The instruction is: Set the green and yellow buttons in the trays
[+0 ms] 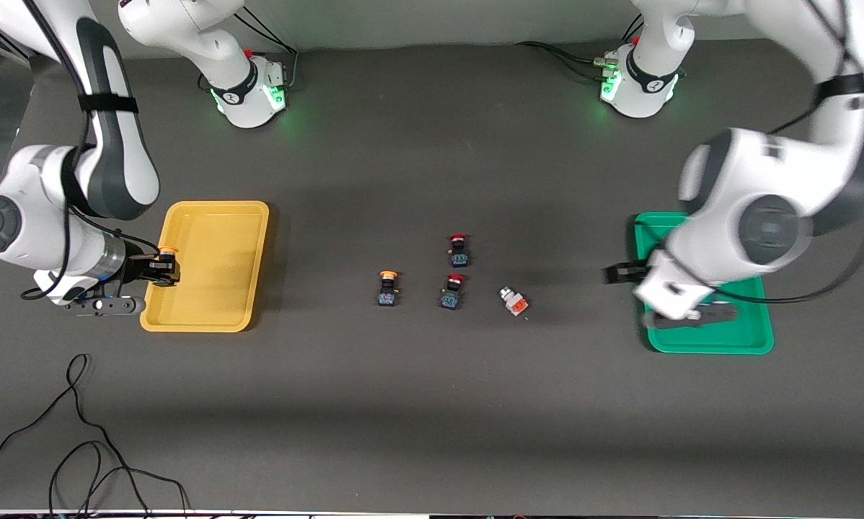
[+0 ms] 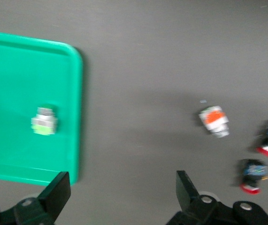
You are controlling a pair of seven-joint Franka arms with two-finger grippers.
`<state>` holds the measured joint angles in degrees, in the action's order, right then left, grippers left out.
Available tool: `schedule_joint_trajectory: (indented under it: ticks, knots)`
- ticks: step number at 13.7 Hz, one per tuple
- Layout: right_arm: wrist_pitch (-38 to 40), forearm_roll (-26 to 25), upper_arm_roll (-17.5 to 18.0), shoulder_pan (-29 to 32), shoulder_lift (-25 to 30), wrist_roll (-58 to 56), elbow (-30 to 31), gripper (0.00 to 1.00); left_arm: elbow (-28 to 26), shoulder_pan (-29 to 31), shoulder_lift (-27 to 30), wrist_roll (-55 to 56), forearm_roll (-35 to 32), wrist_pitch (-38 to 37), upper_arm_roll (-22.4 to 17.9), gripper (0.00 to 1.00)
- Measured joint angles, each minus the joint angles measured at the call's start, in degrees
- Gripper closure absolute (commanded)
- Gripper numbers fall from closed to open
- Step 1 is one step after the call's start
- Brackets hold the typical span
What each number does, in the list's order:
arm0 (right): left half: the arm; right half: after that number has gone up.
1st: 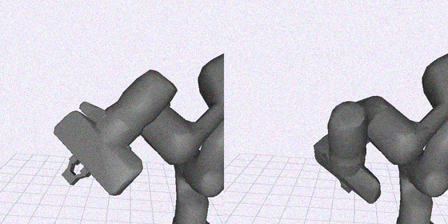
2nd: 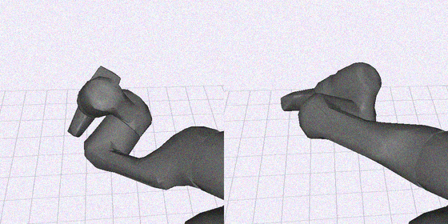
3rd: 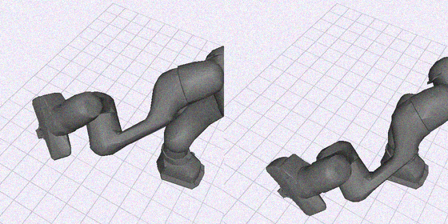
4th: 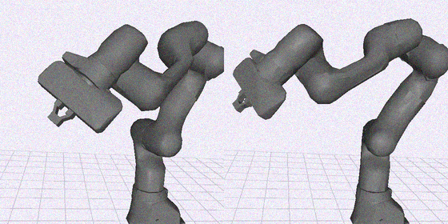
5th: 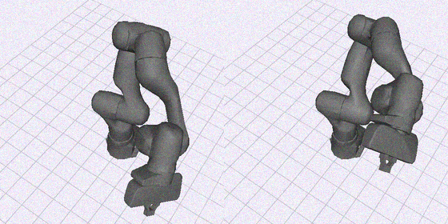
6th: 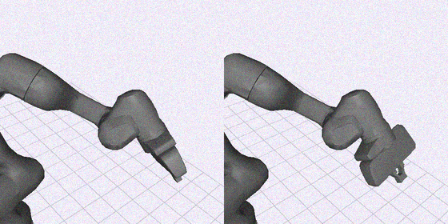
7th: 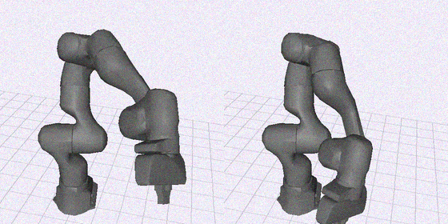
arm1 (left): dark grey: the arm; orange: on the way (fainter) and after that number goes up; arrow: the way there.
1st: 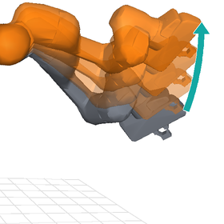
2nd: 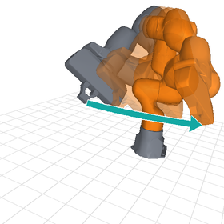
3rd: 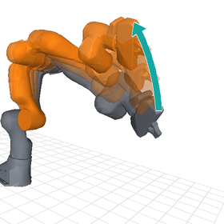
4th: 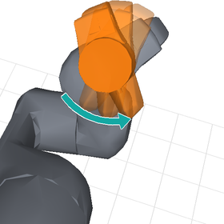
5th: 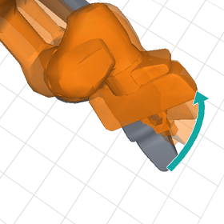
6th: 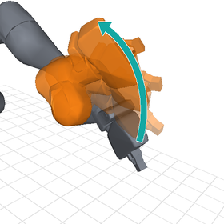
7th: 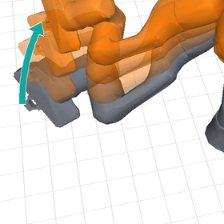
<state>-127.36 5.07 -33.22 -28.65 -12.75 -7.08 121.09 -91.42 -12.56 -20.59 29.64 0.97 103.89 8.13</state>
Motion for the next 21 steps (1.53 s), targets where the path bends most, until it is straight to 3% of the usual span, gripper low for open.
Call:
schedule_joint_trajectory:
  ticks: [2,5,10,11,12,17,18,21]
  knots:
    - [-9.27,0.0,0.31,-0.46,-1.01,-0.15,6.64,1.0,-0.18,-4.53,-1.55,10.45,1.32,4.03,0.1,0.0]
    - [-17.96,0.08,0.99,-1.52,-4.03,-0.14,10.87,1.0,-0.22,-10.24,-3.17,25.62,1.5,8.62,0.19,0.0]
    - [-20.17,5.76,2.88,-3.09,-6.08,-1.23,11.42,1.0,-1.91,-11.87,-6.58,32.46,1.45,13.39,-0.24,0.0]
    - [-20.29,7.47,3.14,-3.54,-6.3,-2.28,11.43,0.71,-3.13,-11.87,-8.46,32.48,1.24,16.32,-0.47,0.0]
    - [-20.62,8.89,3.23,-3.8,-6.64,-3.6,11.44,0.01,-4.35,-11.86,-10.77,32.48,0.73,19.64,-0.57,0.0]
    - [-20.77,10.56,3.21,-3.81,-6.78,-5.24,11.16,0.0,-5.77,-12.43,-19.18,33.63,-1.52,29.78,-0.52,0.0]
    - [-19.55,10.78,3.2,-3.81,-5.91,-5.23,10.73,0.0,-5.73,-12.45,-19.43,33.79,-1.77,30.12,-0.53,0.07]
    - [-9.43,11.22,3.0,-3.81,-0.55,-4.49,6.88,0.0,-5.67,-12.44,-19.5,34.47,-2.15,31.25,-0.66,0.61]
